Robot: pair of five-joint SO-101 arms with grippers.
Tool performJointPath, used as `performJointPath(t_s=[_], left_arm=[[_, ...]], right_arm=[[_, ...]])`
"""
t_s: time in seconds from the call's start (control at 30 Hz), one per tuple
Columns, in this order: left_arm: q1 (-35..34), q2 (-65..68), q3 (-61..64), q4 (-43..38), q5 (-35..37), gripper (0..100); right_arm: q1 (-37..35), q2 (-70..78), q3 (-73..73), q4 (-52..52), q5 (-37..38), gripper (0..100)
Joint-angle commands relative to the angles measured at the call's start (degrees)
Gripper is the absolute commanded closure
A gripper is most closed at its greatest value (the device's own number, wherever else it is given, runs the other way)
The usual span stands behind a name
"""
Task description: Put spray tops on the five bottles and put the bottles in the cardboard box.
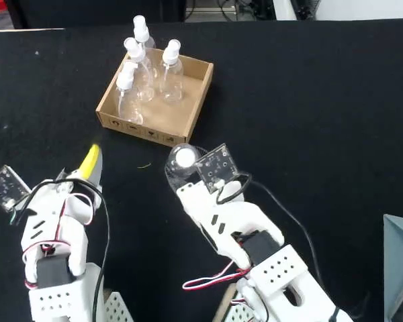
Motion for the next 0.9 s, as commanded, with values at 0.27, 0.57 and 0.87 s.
performJointPath(t_s=[0.27,0.57,0.87], left_arm=[[-2.07,-0.79,6.37,-1.76,-1.49,72],[-1.45,-0.62,10.24,-4.48,-11.6,72],[1.98,-0.53,10.15,0.62,-20.04,72]], right_arm=[[0.26,-1.36,-4.44,-1.23,-1.58,89.9],[2.55,-1.36,-5.05,-1.32,-1.58,89.9],[2.64,-1.27,-4.44,-1.32,-1.58,89.9]])
